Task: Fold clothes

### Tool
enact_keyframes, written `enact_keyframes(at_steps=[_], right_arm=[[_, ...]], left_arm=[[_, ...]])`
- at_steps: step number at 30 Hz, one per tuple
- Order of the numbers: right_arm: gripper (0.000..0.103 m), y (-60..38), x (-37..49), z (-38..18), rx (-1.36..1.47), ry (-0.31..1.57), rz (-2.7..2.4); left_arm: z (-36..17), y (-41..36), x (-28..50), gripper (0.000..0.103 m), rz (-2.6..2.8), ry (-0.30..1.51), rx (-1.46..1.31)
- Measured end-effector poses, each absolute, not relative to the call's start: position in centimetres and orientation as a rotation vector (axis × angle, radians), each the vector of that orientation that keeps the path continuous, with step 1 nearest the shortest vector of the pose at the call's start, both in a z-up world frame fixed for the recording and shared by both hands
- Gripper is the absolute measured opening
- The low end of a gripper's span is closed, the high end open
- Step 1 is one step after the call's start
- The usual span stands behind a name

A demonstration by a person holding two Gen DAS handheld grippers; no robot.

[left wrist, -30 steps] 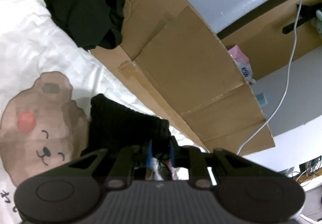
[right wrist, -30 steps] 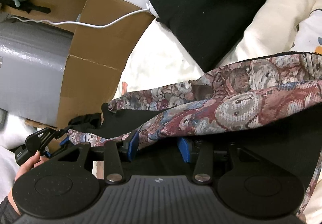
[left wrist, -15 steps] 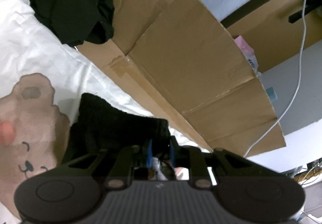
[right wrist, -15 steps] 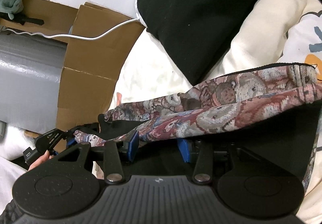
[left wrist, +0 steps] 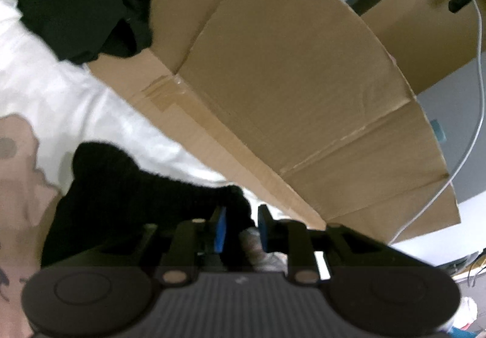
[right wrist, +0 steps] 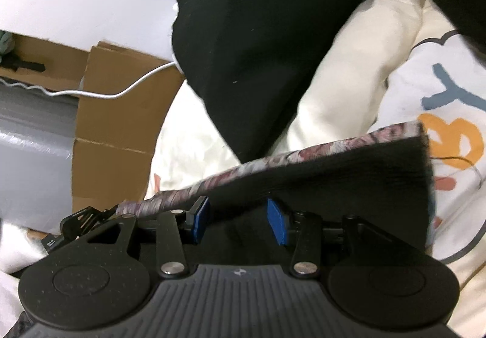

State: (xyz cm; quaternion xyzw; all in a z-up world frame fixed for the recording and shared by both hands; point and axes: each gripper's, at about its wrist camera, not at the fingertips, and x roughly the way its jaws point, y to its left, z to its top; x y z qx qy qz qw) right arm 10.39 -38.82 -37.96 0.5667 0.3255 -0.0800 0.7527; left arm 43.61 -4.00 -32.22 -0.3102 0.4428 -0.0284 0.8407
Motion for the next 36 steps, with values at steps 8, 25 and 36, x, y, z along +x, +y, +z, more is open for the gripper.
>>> enact_keyframes(at_steps=[8, 25, 36], right_arm=[[0.047, -38.7, 10.6, -37.9, 1.222, 0.708, -0.185], [0.047, -38.6, 10.5, -37.6, 1.171, 0.714, -0.211], [0.047, -38.2, 10.8, -37.5, 1.112, 0.72, -0.214]], left_arm=[[-32.0, -5.0, 42.7, 0.032, -0.105, 0.954, -0.607], [-29.7, -2.4, 41.5, 0.045, -0.016, 0.903, -0.299], [-31.5, 1.9, 39.3, 0.074, 0.005, 0.948, -0.33]])
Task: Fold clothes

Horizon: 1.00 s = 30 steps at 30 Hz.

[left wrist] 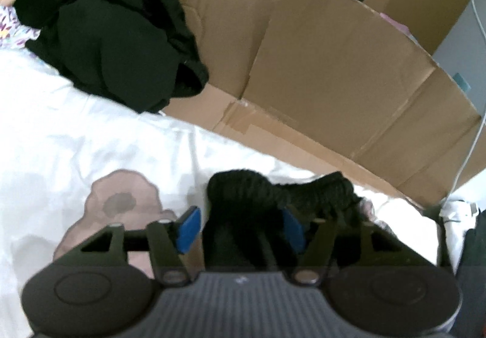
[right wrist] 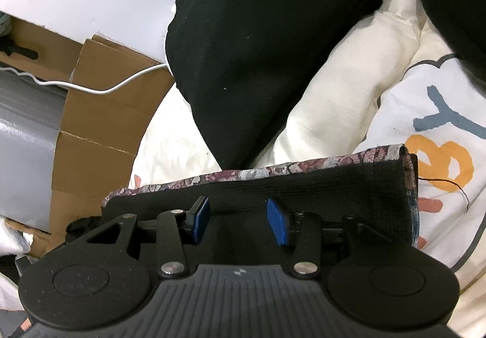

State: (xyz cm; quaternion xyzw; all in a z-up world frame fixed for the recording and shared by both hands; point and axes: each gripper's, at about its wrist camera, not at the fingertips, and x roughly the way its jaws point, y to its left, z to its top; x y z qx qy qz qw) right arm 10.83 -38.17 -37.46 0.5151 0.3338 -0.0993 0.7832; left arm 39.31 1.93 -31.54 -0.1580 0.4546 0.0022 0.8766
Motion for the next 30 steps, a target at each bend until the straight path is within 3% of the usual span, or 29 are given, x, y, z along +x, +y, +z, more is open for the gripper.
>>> enact_keyframes(at_steps=[4, 5, 6, 12, 17, 24, 30], right_arm=[[0.047, -38.1, 10.8, -37.4, 1.095, 0.72, -0.211], [0.047, -38.1, 10.8, -37.4, 1.094, 0.72, -0.21], [0.047, -38.2, 10.8, -37.5, 1.094, 0.721, -0.209], [0.047, -38.3, 10.9, -37.6, 1.099, 0.724, -0.205], [0.047, -38.3, 11.0, -37.8, 1.091, 0.73, -0.198], [0.047, -38.0, 11.0, -37.7, 1.073, 0.735, -0.201], [0.047, -37.6, 11.0, -36.8, 1.03, 0.734, -0.19]], left_arm=[[-33.0, 1.6, 39.6, 0.072, -0.013, 1.003, -0.278], [-33.3, 1.6, 39.6, 0.067, -0.015, 1.006, -0.282], [-33.6, 1.7, 39.9, 0.055, -0.025, 1.009, -0.302], [-33.6, 0.8, 41.1, 0.031, -0.012, 0.979, -0.251], [-33.4, 0.1, 41.8, 0.032, 0.001, 0.964, -0.198], [-33.0, 1.5, 39.5, 0.049, 0.036, 0.966, -0.301], [-31.5, 2.1, 36.2, 0.049, 0.037, 0.969, -0.328]])
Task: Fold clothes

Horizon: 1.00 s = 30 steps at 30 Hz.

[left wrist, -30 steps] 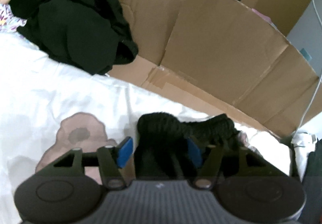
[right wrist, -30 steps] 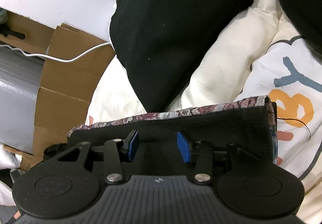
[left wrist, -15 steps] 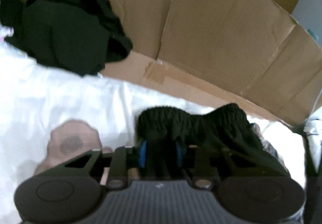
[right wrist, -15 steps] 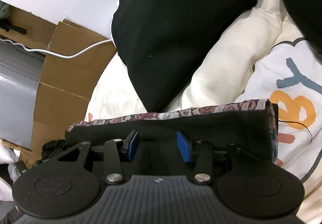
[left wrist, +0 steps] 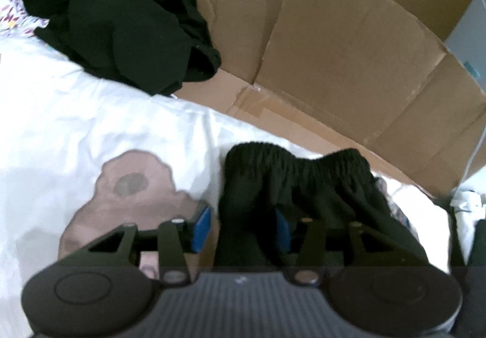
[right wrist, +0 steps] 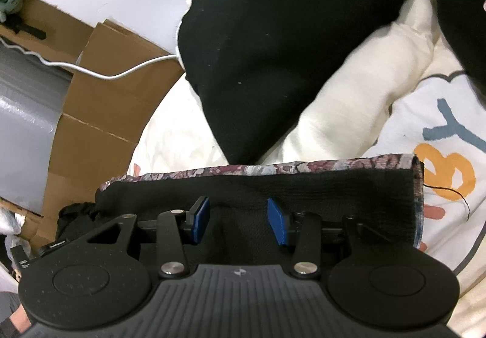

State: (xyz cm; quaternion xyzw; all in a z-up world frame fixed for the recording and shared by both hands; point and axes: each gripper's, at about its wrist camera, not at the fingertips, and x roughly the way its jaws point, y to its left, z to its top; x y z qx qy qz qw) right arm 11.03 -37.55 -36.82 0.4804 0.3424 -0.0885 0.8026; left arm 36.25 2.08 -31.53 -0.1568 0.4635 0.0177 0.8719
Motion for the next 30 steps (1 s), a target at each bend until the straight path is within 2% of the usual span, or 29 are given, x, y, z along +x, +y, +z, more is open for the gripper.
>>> enact_keyframes(at_steps=[10, 17, 30], right_arm=[[0.049, -36.0, 11.1, -35.0, 0.943, 0.749, -0.092], [0.05, -32.1, 11.0, -30.7, 0.818, 0.755, 0.129], [0.05, -28.6, 8.8, -25.1, 0.668, 0.823, 0.14]], left_arm=[[-30.0, 2.9, 29.5, 0.048, 0.02, 0.994, -0.377], [-29.5, 3.8, 25.7, 0.047, 0.004, 1.015, -0.405], [-30.0, 4.4, 20.8, 0.043, -0.013, 1.05, -0.534]])
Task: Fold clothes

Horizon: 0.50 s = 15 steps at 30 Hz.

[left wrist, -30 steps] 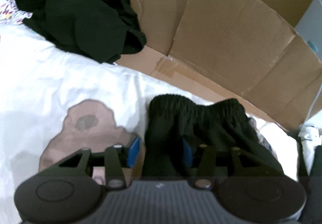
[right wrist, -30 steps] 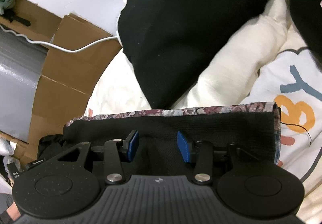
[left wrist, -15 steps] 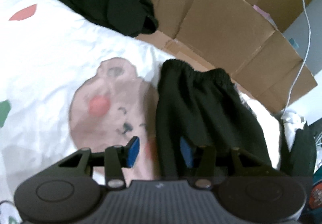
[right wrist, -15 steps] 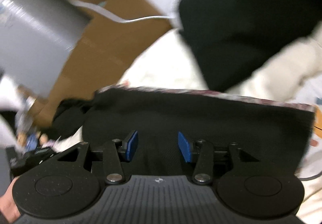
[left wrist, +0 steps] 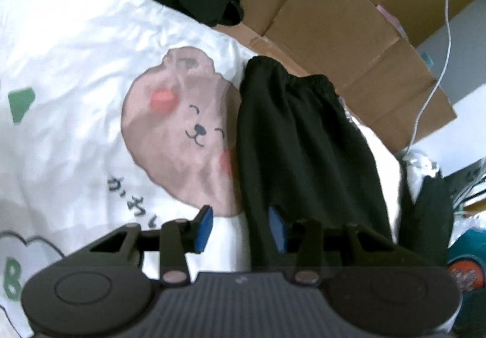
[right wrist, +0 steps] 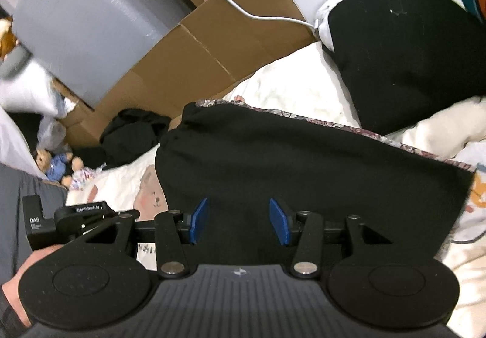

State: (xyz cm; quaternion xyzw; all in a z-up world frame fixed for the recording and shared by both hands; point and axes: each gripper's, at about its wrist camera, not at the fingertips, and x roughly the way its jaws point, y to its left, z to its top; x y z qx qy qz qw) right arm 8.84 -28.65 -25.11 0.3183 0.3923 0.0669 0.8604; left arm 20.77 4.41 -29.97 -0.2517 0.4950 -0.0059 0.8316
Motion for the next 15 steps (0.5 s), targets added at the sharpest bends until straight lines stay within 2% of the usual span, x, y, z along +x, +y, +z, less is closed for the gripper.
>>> enact_keyframes(at_steps=[8, 15], right_arm=[[0.05, -27.4, 7.3, -22.7, 0.562, 0.837, 0.093], [0.056, -26.1, 6.4, -21.5, 0.521, 0.852, 0.046]], left_arm=[[-29.7, 2.9, 19.1, 0.042, -0.126, 1.109, -0.473], [-29.8, 2.2, 16.5, 0.037, -0.207, 1.141, -0.359]])
